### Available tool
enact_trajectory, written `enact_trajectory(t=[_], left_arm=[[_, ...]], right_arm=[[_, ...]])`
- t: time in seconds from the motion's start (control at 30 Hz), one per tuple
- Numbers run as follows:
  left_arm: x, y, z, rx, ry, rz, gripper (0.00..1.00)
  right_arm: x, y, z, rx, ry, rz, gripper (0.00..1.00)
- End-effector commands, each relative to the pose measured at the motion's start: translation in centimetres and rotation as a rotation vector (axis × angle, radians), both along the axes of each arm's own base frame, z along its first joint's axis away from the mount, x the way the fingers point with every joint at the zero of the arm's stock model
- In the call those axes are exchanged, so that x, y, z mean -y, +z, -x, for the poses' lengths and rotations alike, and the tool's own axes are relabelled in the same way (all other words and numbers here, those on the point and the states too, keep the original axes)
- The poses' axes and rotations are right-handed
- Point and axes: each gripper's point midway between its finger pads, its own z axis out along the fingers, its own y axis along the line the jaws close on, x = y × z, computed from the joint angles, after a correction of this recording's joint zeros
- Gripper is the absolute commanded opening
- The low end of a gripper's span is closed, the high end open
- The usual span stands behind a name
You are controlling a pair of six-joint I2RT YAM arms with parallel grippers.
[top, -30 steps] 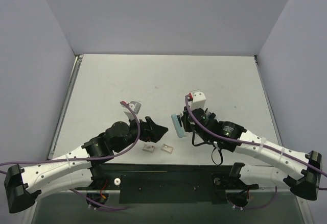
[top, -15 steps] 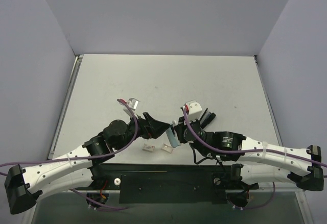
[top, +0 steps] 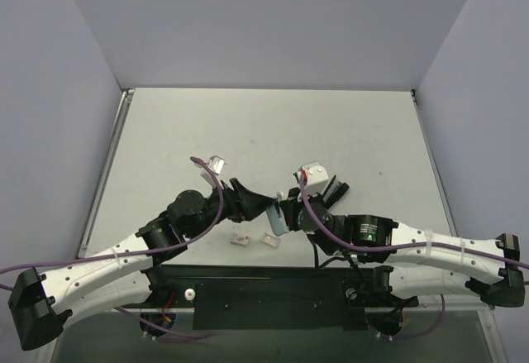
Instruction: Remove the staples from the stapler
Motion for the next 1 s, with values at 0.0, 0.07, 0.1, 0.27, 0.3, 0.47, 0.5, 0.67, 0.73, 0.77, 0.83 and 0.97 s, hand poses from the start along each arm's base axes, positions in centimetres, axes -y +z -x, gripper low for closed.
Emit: enact_trajectory(t=[0.0, 0.07, 0.1, 0.27, 0.3, 0.47, 0.5, 0.67, 0.73, 0.77, 0.83, 0.97], left_arm=[[0.4, 1.7, 0.2, 0.027, -0.029, 0.066, 0.74], [0.4, 1.7, 0.2, 0.028, -0.031, 0.065, 0.72], [0.4, 1.6, 0.1, 0.028, -0.029, 0.065, 0.7], [0.7, 1.8, 0.3, 0.032, -0.052, 0.075, 0.61], [0.7, 1.8, 0.3, 0.032, -0.054, 0.076, 0.59], [0.6, 1.8, 0.3, 0.035, -0.055, 0.078, 0.48], [0.6, 1.7, 0.3, 0.035, -0.057, 0.076, 0.43], [0.5, 1.3, 0.1, 0.037, -0.055, 0.056, 0.0], [0.5, 1.4, 0.1, 0.047, -0.054, 0.049, 0.0], [0.5, 1.4, 0.1, 0.057, -0.058, 0.044, 0.0], [0.4, 1.5, 0.2, 0.07, -0.063, 0.036, 0.0], [0.3, 1.8, 0.5, 0.1, -0.089, 0.03, 0.0]], right_arm=[[-0.9, 2.8, -0.6, 0.043, -0.043, -0.085, 0.0], [-1.0, 3.0, -0.7, 0.044, -0.044, -0.091, 0.0], [-1.0, 3.1, -0.7, 0.044, -0.043, -0.09, 0.0], [-1.3, 3.1, -0.8, 0.042, -0.055, -0.095, 0.0], [-1.3, 3.2, -0.8, 0.041, -0.055, -0.099, 0.0], [-1.5, 3.0, -0.8, 0.037, -0.058, -0.095, 0.0], [-1.4, 3.1, -0.8, 0.037, -0.06, -0.095, 0.0], [-1.6, 3.1, -0.6, 0.028, -0.052, -0.096, 0.0], [-1.7, 3.1, -0.4, 0.022, -0.039, -0.095, 0.0], [-1.7, 3.3, -0.2, 0.02, -0.033, -0.1, 0.0], [-1.4, 3.7, 0.0, 0.018, -0.023, -0.104, 0.07], [-0.6, 4.6, 0.3, 0.019, -0.005, -0.085, 0.24]])
